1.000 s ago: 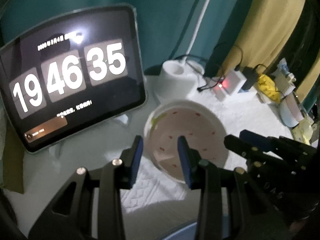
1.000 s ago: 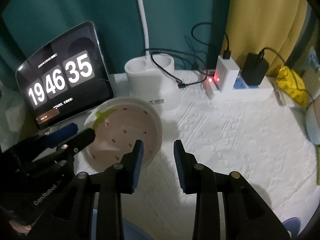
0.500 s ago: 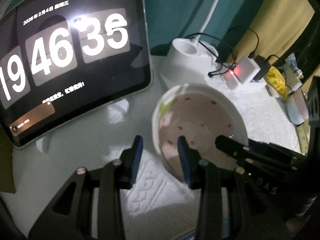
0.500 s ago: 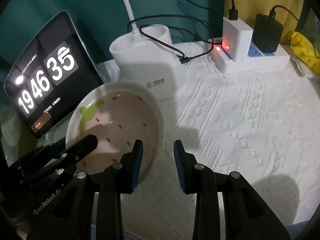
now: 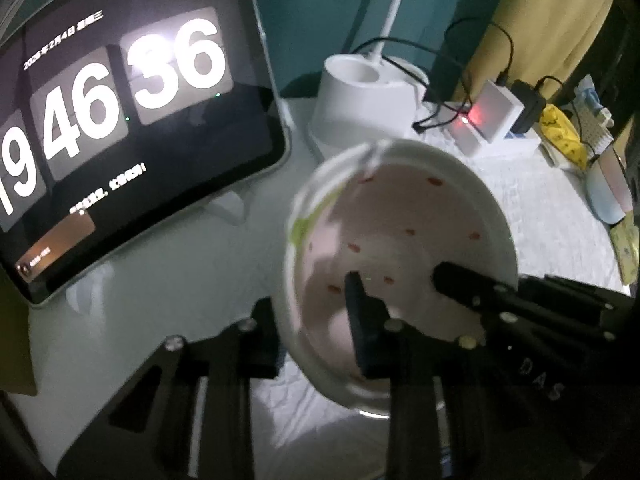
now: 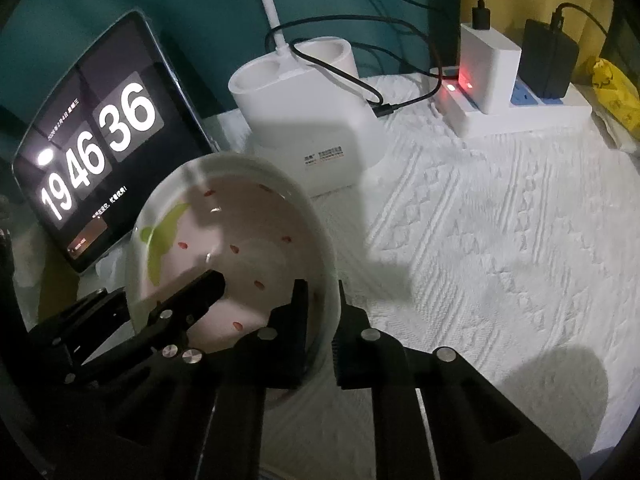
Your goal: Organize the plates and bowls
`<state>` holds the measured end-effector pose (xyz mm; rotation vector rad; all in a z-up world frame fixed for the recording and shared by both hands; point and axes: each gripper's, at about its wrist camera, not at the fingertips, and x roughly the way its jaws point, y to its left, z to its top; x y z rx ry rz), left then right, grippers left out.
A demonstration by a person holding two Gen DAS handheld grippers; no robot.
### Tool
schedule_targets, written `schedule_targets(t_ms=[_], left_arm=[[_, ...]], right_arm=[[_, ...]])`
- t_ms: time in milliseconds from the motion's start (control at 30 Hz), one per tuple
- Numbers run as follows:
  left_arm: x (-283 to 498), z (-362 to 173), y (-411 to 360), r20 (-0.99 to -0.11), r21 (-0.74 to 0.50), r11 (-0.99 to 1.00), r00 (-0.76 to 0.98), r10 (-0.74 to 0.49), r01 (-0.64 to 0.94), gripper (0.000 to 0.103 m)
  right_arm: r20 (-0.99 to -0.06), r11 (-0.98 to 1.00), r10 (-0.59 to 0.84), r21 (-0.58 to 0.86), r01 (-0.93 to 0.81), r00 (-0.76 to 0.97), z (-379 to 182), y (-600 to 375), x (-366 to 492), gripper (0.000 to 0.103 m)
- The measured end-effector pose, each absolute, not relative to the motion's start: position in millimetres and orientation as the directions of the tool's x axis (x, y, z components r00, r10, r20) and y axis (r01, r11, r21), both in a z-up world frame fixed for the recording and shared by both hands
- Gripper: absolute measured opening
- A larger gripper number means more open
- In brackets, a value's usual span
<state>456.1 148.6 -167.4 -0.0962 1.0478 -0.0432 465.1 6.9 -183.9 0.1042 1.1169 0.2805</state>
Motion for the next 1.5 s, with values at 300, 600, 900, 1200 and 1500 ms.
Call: schedule_targets(t_ms=[300,600,900,1200,1500], left_arm=[[444.3,-155.4,146.7,-0.849,-0.101,0.995,0.522,-0.086,-0.001,0.022],[425.2,-127.1,139.4,-0.816,-0.096,0.995,0.573,-0.078,-0.001,0.022],[397.9,-101.8,126.7,-0.780,-0.110,0.994,0.620,-0.080,-0.009,0.022],[371.2,-86.5,105.0,-0.761,-0.102,0.995,0.644,-0.076,-0.003,0.022],[349.4,-74.2,77.3,-0.745,-0.107,0.994,0.661,-0.091,0.016,0.022]], right_arm=[[-0.852,0.955,0.290,0.233,-0.182,0.436,-169.2,2.6,462.7,0.008],[-0.820,0.949,0.309,0.237,-0.206,0.482,-142.4,-4.6,437.7,0.008],[-0.793,0.944,0.326,0.241,-0.225,0.514,-121.8,-18.0,408.9,0.008],[-0.771,0.939,0.341,0.254,-0.232,0.538,-106.6,-40.0,380.1,0.008],[-0.751,0.938,0.346,0.262,-0.227,0.562,-95.1,-66.6,351.6,0.008]])
